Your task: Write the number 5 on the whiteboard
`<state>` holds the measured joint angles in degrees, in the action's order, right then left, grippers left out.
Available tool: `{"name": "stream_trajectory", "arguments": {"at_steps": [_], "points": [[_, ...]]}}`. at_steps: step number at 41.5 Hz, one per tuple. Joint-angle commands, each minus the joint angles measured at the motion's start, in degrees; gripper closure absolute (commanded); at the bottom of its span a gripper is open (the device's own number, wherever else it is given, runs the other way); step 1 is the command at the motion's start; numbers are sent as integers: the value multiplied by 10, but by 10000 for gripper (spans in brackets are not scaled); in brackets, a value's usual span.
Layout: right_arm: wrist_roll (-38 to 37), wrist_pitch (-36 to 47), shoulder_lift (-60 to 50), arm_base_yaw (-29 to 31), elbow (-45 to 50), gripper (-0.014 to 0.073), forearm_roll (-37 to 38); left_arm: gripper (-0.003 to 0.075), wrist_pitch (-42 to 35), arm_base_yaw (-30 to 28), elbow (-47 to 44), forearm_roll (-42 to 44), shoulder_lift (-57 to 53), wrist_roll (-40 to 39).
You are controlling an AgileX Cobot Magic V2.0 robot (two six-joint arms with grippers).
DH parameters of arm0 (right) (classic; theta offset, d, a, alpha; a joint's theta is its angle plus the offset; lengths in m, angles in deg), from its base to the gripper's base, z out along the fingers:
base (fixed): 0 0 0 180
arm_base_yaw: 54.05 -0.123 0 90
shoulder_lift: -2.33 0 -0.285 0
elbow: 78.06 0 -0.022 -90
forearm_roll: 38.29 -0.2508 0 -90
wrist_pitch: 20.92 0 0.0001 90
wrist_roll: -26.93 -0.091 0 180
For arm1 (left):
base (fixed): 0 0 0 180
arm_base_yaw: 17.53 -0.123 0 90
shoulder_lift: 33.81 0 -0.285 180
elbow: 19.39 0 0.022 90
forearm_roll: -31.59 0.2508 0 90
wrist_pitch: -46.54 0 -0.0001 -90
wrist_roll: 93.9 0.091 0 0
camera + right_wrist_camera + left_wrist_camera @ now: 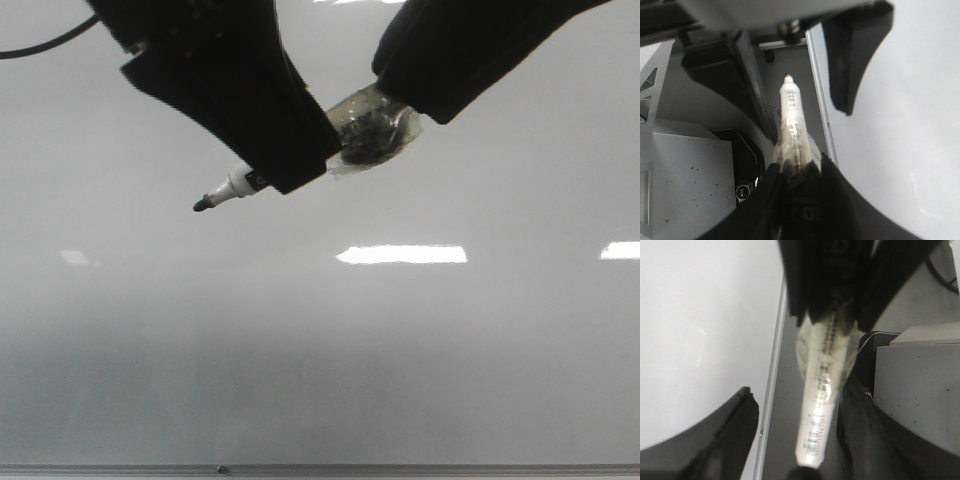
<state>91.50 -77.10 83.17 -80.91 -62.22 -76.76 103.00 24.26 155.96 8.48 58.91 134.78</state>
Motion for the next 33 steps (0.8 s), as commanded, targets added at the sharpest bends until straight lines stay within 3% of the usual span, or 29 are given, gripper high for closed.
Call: {"name": "stream_trajectory", "arguments": {"at_steps": [1, 13, 19, 29, 33], "points": [[-27, 16, -18, 1, -22, 664, -10, 289, -10, -20, 36, 7, -44, -38], [-279, 13, -55, 1, -68, 664, 184, 292, 3, -110, 36, 10, -161, -109], [-411, 35, -89, 1, -48, 664, 242, 292, 6, -144, 19, 10, -217, -146], [-556, 232, -199, 41, 94, 664, 259, 292, -10, -184, -66, 10, -300, -158], [-565, 339, -244, 43, 166, 664, 258, 292, -36, -187, -89, 11, -319, -158]]}}
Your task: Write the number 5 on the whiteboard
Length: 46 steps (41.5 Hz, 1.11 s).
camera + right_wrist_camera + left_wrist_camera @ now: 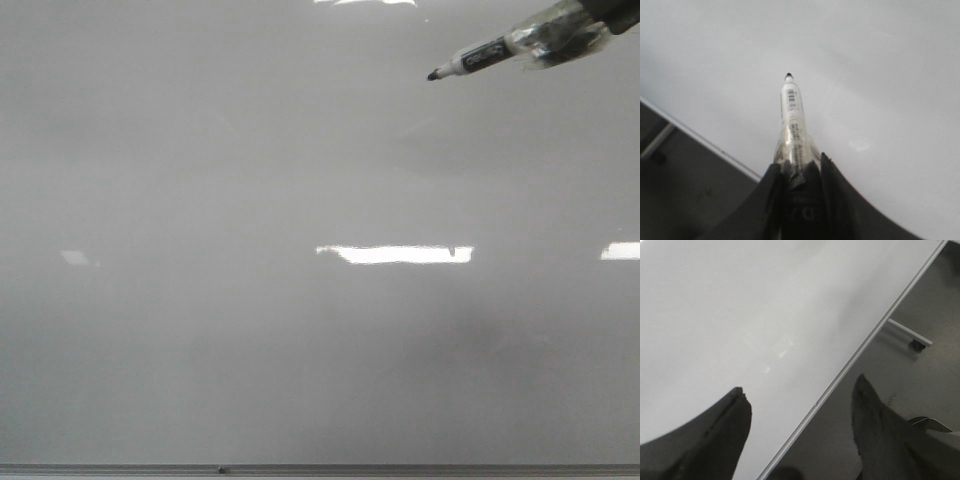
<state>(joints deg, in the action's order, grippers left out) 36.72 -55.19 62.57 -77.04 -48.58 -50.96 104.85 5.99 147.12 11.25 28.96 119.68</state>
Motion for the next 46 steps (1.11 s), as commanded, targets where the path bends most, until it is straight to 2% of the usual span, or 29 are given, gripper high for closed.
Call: {"name": "stream_trajectory", "arguments": {"at_steps": [1, 6, 13, 32, 46], "points": [[-17, 147, -42, 0, 48, 664, -2, 292, -61, -6, -4, -16, -21, -7], [-15, 215, -41, -12, 93, 664, -2, 293, -74, -6, -5, -17, -24, -7], [-15, 251, -1, -13, 82, 664, -2, 292, -92, -6, -5, -17, -23, -7], [-15, 259, 120, -13, -13, 664, -2, 293, -107, -6, -5, -17, -23, -7], [-13, 287, 177, -13, -36, 664, -2, 293, -108, -6, -5, -17, -23, -7]]}}
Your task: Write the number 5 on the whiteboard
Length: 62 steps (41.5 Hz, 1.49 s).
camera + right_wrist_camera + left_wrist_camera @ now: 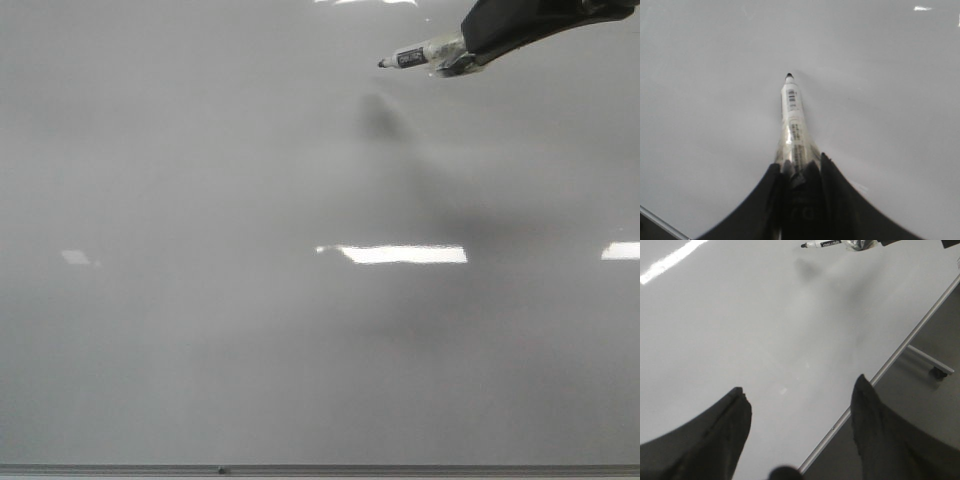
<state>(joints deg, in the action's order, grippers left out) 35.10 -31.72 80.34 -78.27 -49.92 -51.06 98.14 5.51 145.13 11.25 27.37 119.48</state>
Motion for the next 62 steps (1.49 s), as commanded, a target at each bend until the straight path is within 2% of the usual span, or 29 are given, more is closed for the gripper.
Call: {"name": "stream_trajectory", "arguments": {"at_steps": [1, 6, 13, 18, 23, 33, 48, 62], "points": [[4, 54, 4, -1, -23, 664, -1, 293, -40, -1, 15, -17, -7, -5], [5, 45, 27, -1, -23, 664, -1, 293, -42, -1, 15, -17, -7, -5], [22, -12, 56, -16, -23, 664, -1, 293, -44, -1, 15, -17, -7, -5], [38, -11, 58, -22, -25, 664, -1, 293, -44, -1, 15, -17, -7, -5], [38, -21, 54, -10, -30, 662, 0, 293, -44, -1, 15, -17, -7, -5], [39, -97, 50, 22, -22, 662, 0, 292, -44, -1, 15, -17, -7, -5], [39, -20, 91, -30, -5, 662, 0, 293, -47, -1, 15, -17, -7, -5], [65, -37, -39, -24, -5, 662, 8, 292, -53, -1, 15, -17, -7, -5]]}}
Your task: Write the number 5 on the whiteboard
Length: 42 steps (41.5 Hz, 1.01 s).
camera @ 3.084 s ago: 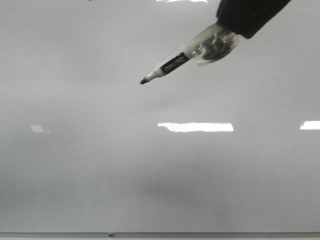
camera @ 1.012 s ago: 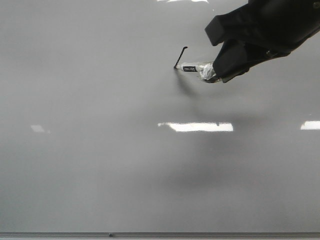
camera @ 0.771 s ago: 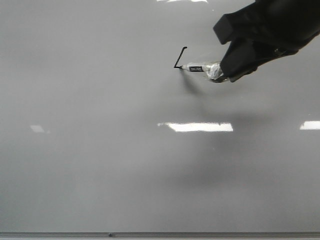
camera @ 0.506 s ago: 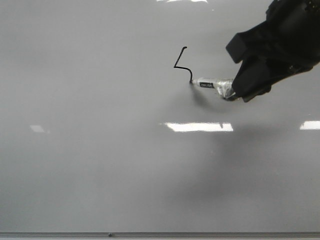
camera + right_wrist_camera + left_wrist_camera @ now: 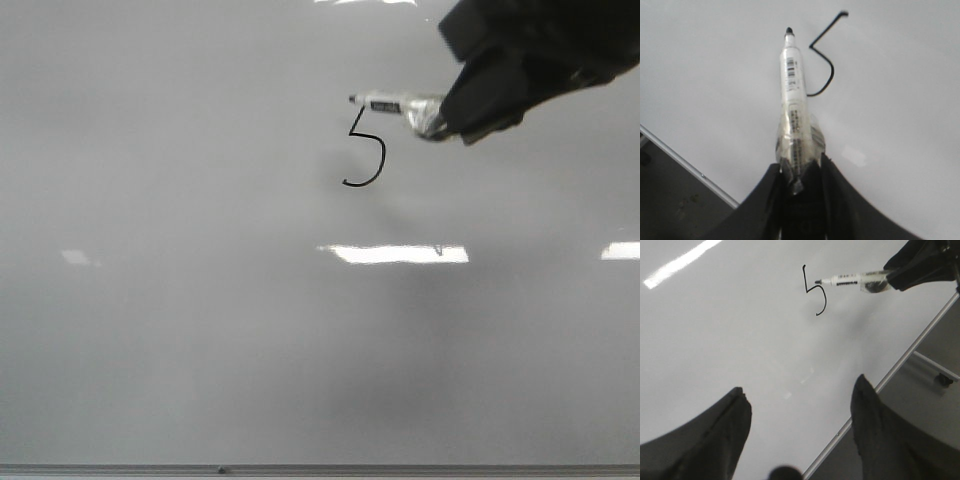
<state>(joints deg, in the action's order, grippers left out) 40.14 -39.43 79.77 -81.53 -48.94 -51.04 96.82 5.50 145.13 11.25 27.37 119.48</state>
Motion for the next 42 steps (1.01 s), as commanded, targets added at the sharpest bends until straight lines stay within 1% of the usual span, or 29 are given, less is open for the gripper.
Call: {"name": "stream_trajectory", "arguments": {"at_steps": [1, 9, 34, 42], "points": [[15, 44, -36, 14, -15, 662, 8, 293, -40, -1, 15, -17, -7, -5], [15, 51, -22, 48, -15, 662, 8, 293, -40, -1, 15, -17, -7, -5], [15, 129, 64, 40, -15, 662, -1, 292, -40, -1, 15, -18, -7, -5], [19, 106, 65, 49, -15, 662, -1, 292, -40, -1, 15, -18, -7, -5]]}}
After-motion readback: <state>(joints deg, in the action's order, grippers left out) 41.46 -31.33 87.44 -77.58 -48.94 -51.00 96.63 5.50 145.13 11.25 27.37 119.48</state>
